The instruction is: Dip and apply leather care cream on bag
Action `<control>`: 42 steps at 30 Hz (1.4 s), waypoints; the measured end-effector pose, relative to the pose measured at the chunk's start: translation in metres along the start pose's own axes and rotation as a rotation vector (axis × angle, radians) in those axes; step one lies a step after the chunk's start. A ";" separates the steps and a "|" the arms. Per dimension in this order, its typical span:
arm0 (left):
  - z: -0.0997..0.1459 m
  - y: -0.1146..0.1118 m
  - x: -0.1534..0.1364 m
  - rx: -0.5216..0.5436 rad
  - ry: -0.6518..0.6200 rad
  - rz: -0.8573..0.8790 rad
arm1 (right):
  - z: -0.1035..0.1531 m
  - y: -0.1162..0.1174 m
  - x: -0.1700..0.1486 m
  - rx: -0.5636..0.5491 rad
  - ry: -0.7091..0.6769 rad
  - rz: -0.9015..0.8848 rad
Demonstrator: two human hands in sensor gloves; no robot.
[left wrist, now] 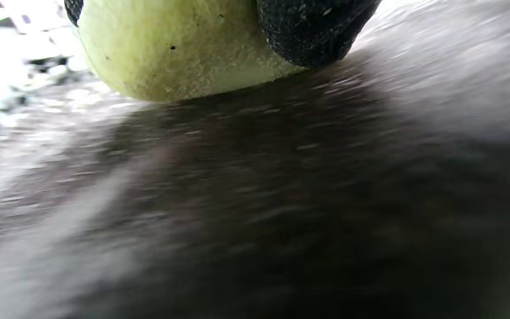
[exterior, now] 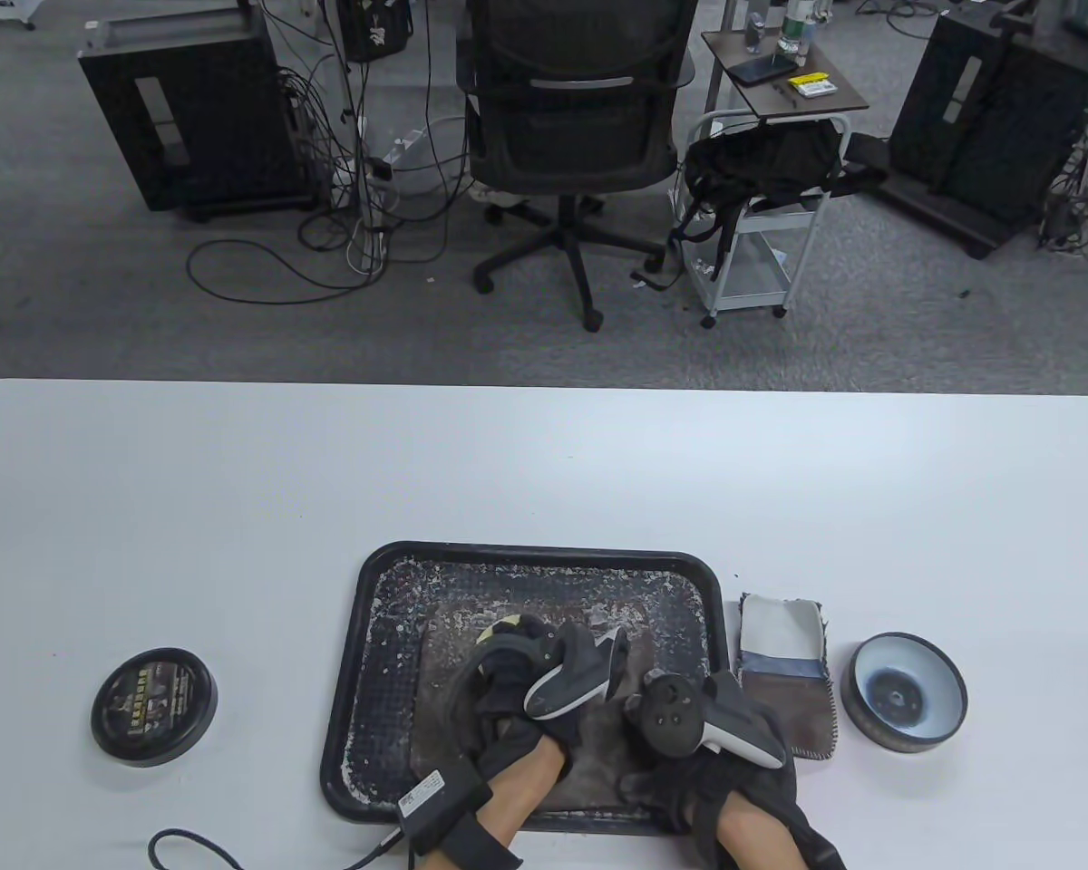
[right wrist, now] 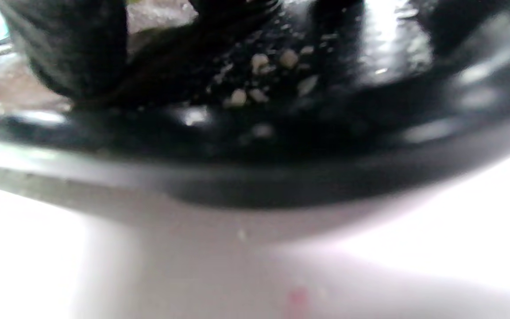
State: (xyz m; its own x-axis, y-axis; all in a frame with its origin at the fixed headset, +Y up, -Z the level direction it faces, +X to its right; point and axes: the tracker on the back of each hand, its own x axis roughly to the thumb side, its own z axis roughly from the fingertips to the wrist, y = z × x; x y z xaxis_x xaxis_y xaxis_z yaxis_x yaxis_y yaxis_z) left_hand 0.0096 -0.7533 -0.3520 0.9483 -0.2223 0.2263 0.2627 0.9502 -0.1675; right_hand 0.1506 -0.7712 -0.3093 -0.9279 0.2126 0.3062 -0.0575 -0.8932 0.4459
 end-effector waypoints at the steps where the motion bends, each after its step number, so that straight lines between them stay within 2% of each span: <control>1: -0.001 0.000 0.004 0.021 -0.059 0.051 | 0.000 0.000 0.000 0.004 -0.002 -0.002; 8: -0.004 0.000 0.008 0.059 -0.224 0.227 | 0.000 0.000 -0.001 0.008 -0.003 -0.009; 11: -0.010 -0.003 0.008 0.073 -0.278 0.204 | 0.001 0.000 -0.001 0.006 0.002 -0.004; 14: -0.007 -0.001 0.012 0.053 -0.281 0.223 | 0.001 0.000 -0.001 -0.001 0.009 -0.008; 18: -0.010 -0.005 0.012 0.022 -0.358 0.279 | 0.001 0.000 -0.001 0.004 0.023 -0.007; 25: -0.008 -0.006 0.008 0.040 -0.385 0.275 | 0.000 -0.003 0.001 -0.004 0.043 0.017; 31: -0.004 -0.006 0.001 0.007 -0.382 0.125 | -0.001 -0.005 0.003 -0.004 0.060 0.036; 33: 0.000 -0.011 -0.006 0.011 -0.381 0.074 | -0.001 -0.005 0.003 -0.003 0.062 0.039; 42: 0.010 -0.022 -0.037 0.023 -0.375 0.081 | -0.002 -0.005 0.003 0.002 0.069 0.040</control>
State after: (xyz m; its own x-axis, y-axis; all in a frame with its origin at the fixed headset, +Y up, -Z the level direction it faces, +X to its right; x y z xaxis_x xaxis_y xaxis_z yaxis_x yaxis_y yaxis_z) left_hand -0.0331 -0.7643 -0.3473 0.8338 -0.0552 0.5494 0.1815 0.9671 -0.1783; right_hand 0.1476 -0.7669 -0.3121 -0.9526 0.1487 0.2653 -0.0189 -0.8995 0.4365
